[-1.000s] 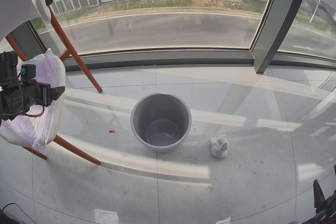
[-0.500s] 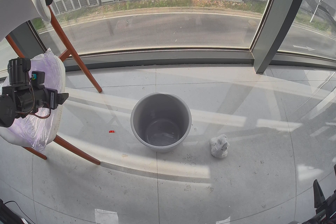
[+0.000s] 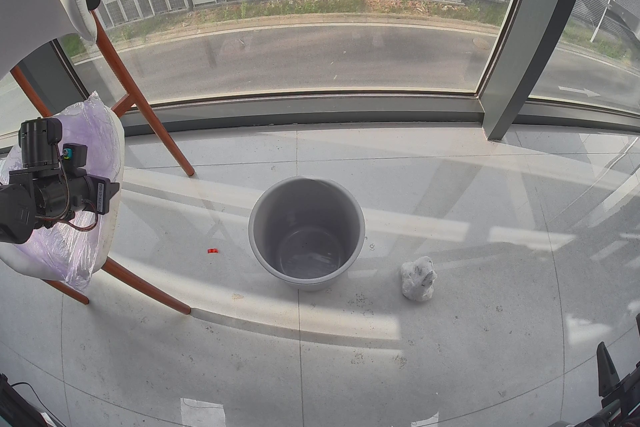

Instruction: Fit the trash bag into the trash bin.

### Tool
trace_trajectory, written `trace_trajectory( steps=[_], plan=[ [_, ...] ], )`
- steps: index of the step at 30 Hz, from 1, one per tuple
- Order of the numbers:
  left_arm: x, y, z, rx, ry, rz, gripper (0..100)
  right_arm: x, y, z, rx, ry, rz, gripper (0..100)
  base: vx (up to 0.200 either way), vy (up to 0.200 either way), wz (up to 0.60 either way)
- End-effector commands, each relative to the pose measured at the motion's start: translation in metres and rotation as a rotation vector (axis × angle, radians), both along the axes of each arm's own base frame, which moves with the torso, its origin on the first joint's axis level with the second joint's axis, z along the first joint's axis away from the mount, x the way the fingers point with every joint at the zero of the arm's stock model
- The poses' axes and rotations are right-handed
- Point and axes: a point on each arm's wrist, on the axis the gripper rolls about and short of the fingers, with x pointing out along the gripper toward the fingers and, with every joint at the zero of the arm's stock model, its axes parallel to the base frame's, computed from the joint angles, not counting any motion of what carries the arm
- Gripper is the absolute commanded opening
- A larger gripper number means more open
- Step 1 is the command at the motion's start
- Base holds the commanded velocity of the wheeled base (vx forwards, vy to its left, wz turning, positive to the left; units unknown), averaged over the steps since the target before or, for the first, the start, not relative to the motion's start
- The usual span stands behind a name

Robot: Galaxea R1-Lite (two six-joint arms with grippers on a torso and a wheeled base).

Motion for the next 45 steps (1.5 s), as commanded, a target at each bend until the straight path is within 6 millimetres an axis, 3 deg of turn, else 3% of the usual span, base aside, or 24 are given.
trace_trajectory(
  steps=[1,9,20,27,38,45],
  plan=[
    [-0.002,0.000,-0.003,-0.001,0.012,0.003,0,0.000,0.000,-0.005,-0.001,0.003,0.002,100,0.000,0.000,0.00],
    [-0.010,-0.001,-0.003,-0.012,0.015,0.003,0,0.000,0.000,-0.005,-0.001,0.003,0.000,100,0.000,0.000,0.00],
    [-0.068,-0.008,0.032,-0.023,-0.119,-0.043,0,0.000,0.000,-0.005,-0.001,0.003,0.000,100,0.000,0.000,0.00],
    [-0.096,0.006,0.050,-0.045,-0.206,-0.081,0,0.000,0.000,-0.005,-0.001,0.003,0.002,100,0.000,0.000,0.00],
    [-0.097,0.001,0.052,-0.091,-0.217,-0.219,0,0.000,0.000,-0.005,-0.002,0.003,0.002,100,0.000,0.000,0.00],
    [-0.092,-0.042,0.055,-0.164,-0.211,-0.479,0,0.000,0.000,-0.005,-0.002,0.003,0.002,100,0.000,0.000,0.00]
  ],
)
